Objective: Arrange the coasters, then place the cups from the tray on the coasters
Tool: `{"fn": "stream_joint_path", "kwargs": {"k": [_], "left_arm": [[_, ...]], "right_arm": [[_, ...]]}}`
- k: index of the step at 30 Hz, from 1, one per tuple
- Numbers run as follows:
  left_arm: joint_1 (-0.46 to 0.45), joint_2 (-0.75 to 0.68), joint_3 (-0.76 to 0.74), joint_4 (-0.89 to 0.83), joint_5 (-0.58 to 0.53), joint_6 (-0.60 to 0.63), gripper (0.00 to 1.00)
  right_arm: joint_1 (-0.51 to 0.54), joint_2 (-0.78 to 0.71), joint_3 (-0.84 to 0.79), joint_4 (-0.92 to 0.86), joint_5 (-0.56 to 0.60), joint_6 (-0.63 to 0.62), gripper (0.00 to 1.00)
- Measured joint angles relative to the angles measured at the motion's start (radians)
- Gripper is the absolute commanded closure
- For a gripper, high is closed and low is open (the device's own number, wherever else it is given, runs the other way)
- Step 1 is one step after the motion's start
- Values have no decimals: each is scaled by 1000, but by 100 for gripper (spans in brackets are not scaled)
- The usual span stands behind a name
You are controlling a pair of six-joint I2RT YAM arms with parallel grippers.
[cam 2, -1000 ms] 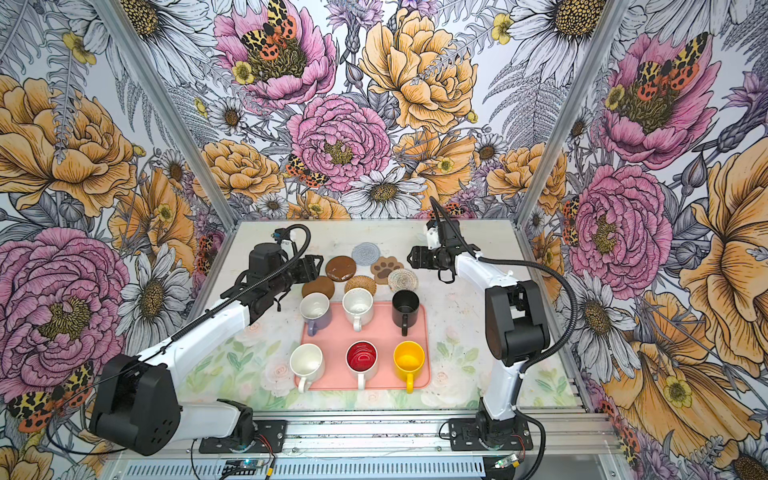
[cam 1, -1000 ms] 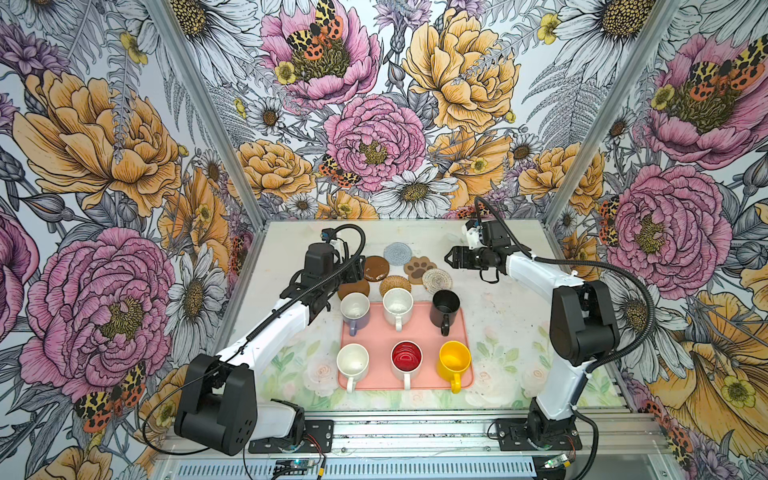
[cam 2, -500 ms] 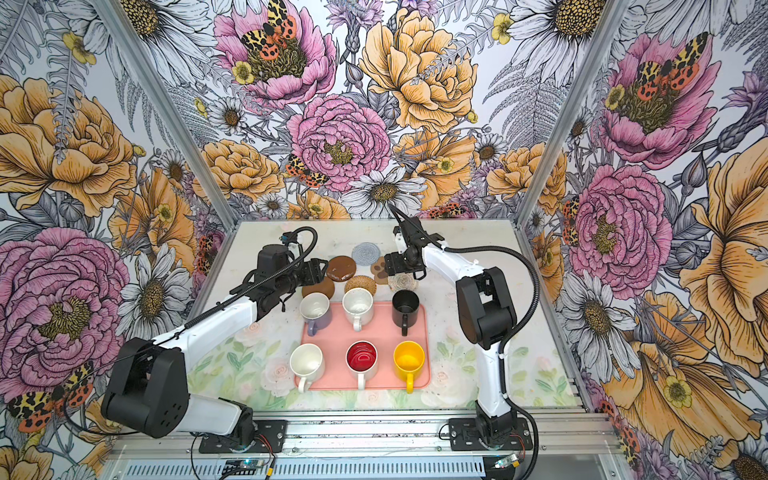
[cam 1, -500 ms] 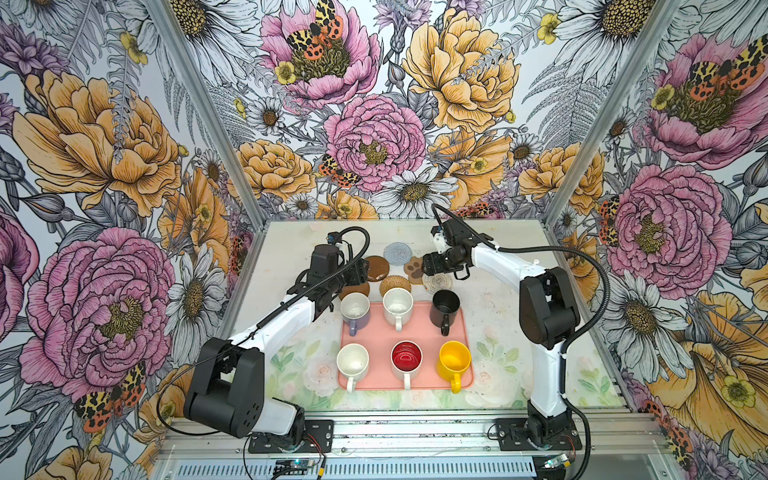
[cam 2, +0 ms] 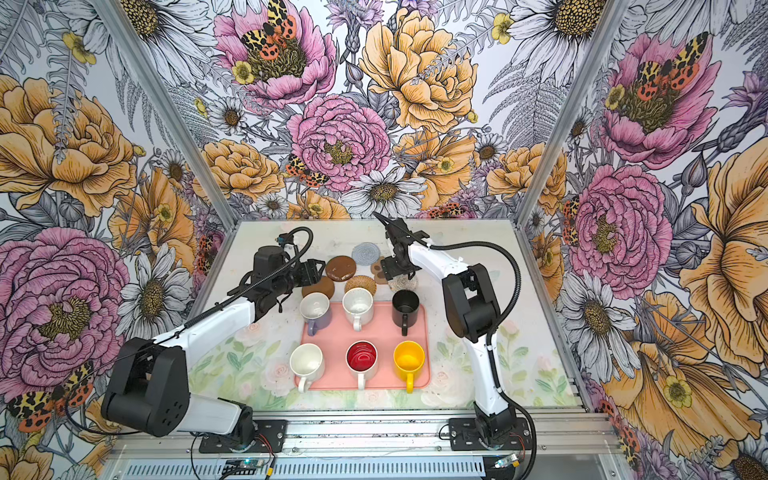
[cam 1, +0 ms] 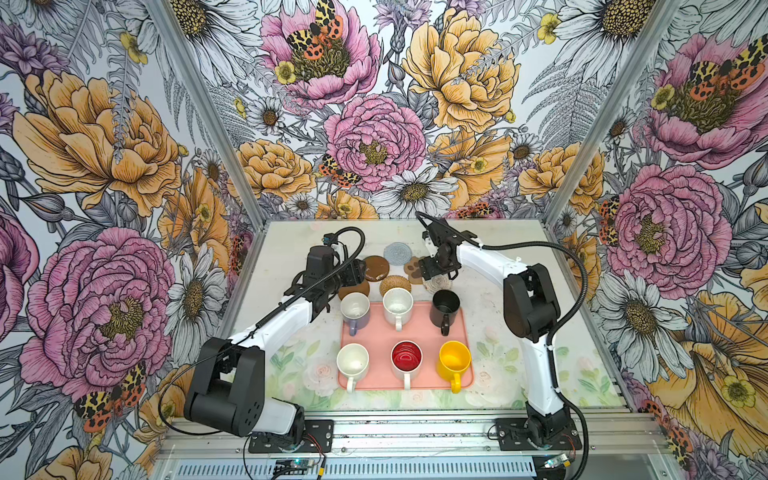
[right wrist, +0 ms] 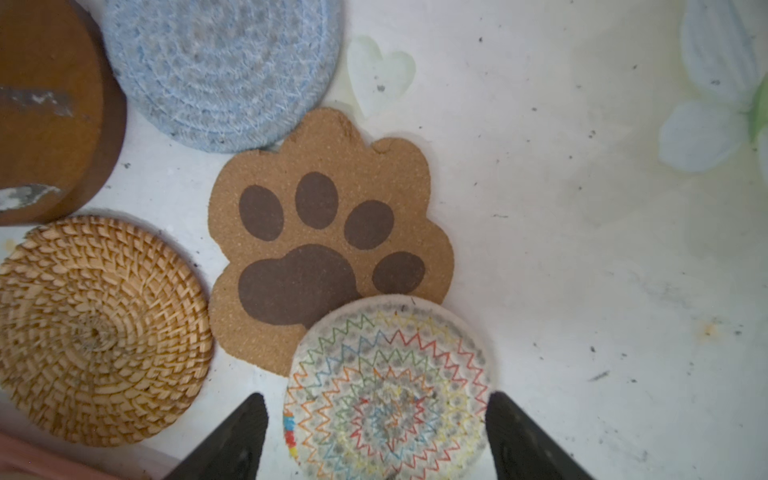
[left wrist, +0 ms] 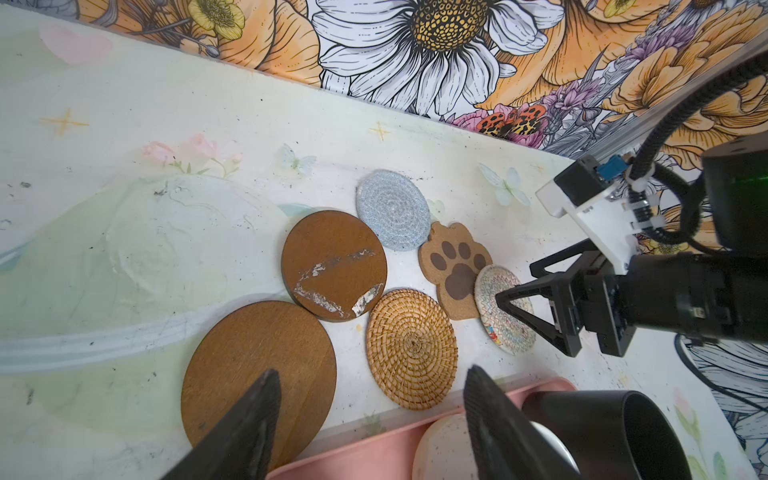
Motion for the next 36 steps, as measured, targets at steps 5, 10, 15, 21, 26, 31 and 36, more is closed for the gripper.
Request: {"fn": "stream_joint_path", "kwargs": {"k": [5, 10, 15, 21, 26, 31, 36], "left_arm": [[3, 0, -2, 3, 10, 0, 28], [3, 0, -6, 8, 20, 0, 28], [10, 0, -8, 11, 27, 0, 28], [14, 0, -10, 16, 34, 0, 28], [15, 0, -10, 18, 37, -1, 28], [16, 0, -11, 19, 38, -1, 28], [16, 0, -14, 19, 38, -4, 28]], "right_arm": [[10, 36, 39, -29, 36, -19, 15], [19, 57, 57, -59, 55, -30, 14], [24, 69, 76, -73, 57, -41, 14], [32, 79, 79, -91, 58, -48, 14], [35, 98, 82, -103, 74, -48, 14], [35, 102, 84, -115, 97, -48, 14], [36, 103, 84, -130, 133, -48, 15]]}}
